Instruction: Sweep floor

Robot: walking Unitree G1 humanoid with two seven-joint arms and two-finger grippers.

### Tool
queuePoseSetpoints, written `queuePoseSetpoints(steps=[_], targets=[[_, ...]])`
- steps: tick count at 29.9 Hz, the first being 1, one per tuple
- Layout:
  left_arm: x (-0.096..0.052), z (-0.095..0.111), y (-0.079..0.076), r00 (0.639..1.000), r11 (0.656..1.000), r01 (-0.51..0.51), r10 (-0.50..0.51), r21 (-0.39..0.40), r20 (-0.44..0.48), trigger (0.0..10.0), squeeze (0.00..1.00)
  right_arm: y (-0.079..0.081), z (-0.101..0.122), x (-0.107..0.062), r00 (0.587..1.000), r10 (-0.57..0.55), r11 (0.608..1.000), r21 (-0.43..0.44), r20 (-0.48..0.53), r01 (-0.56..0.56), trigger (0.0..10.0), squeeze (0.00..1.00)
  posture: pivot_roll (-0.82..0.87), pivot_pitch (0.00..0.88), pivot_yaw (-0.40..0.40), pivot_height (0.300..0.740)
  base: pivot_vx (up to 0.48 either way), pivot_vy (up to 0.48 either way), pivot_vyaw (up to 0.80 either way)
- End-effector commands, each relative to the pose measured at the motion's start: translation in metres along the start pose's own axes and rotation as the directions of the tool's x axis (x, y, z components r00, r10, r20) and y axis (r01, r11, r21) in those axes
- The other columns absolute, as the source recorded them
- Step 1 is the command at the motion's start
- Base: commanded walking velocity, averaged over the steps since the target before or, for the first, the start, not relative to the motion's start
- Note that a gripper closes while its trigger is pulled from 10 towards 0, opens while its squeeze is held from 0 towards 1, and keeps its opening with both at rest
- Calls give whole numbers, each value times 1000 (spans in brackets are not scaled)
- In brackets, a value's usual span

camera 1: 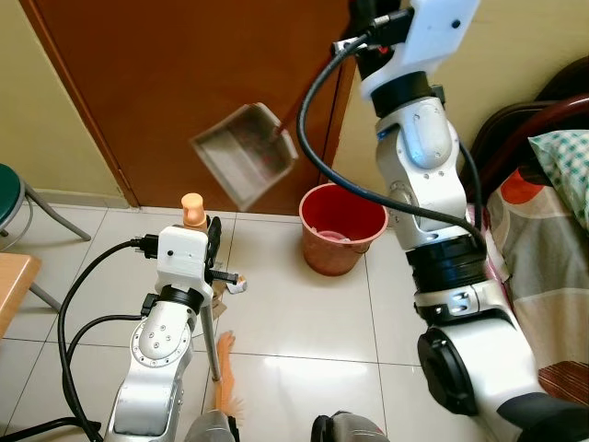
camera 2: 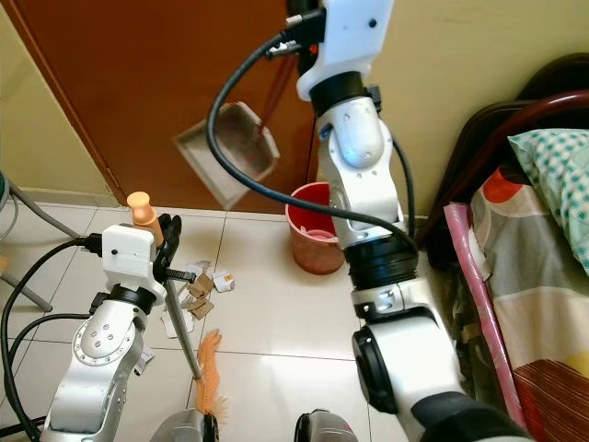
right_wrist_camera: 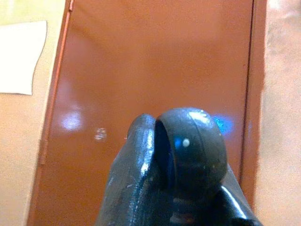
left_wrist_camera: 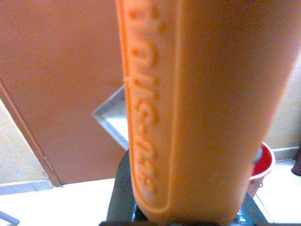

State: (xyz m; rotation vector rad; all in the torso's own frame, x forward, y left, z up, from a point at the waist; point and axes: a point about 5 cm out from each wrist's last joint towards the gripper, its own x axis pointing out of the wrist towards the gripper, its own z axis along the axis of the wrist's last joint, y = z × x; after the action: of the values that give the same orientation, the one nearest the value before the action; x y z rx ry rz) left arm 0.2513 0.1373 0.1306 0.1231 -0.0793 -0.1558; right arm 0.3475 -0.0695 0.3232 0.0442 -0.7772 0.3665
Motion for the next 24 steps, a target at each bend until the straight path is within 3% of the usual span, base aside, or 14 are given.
queuePoseSetpoints(steps=[1, 3, 6, 8, 12, 14, 15, 21, 22, 24], targets=[[-3, -13, -3, 997, 999, 15, -17, -29, -77, 10000, 0, -1, -2, -6, 1000, -6, 1000, 29, -23, 7, 10000, 0, 31, 134, -53, 740, 0, 0, 0], [-3, -14, -3, 997, 1000, 14, -16, -28, -79, 10000, 0, -1, -8, -13, 999, -4, 999, 33, -52, 6, 10000, 0, 32, 131, -52, 740, 0, 0, 0], [-7, -17, -2, 995, 1000, 12, -14, -27, -99, 10000, 0, 0, -30, -42, 985, -9, 999, 42, -170, 16, 10000, 0, 31, 131, -48, 740, 0, 0, 0], [-7, -17, -2, 995, 1000, 12, -14, -27, -99, 10000, 0, 0, -30, -42, 985, -9, 999, 42, -170, 16, 10000, 0, 31, 131, -48, 740, 0, 0, 0], [-6, -23, -5, 990, 999, 51, -51, -6, -135, 10000, 0, -7, -63, -96, 942, -52, 999, -27, -332, 46, 10000, 0, 18, 126, -31, 740, 0, 0, 0], [-4, -23, -6, 989, 998, 55, -55, -6, -135, 10000, 0, -10, -68, -104, 930, -72, 997, -31, -361, 65, 10000, 0, 18, 126, -31, 740, 0, 0, 0], [-2, -23, -7, 989, 998, 64, -65, -7, -133, 10000, 0, -13, -74, -117, 912, -93, 996, -47, -400, 81, 10000, 0, 13, 124, -26, 740, 0, 0, 0], [1, -21, -9, 988, 995, 101, -101, -6, -119, 10000, 0, -14, -82, -137, 882, -108, 994, -62, -459, 89, 10000, 0, 8, 124, -19, 740, 0, 0, 0], [1, -20, -10, 988, 994, 106, -106, -5, -117, 10000, 0, -13, -83, -141, 872, -115, 993, -56, -475, 100, 10000, 0, 7, 124, -18, 740, 0, 0, 0], [2, -18, -14, 986, 991, 129, -130, -18, -100, 10000, 0, -17, -93, -158, 812, -169, 973, 36, -559, 227, 10000, 0, 7, 124, -18, 740, 0, 0, 0]])
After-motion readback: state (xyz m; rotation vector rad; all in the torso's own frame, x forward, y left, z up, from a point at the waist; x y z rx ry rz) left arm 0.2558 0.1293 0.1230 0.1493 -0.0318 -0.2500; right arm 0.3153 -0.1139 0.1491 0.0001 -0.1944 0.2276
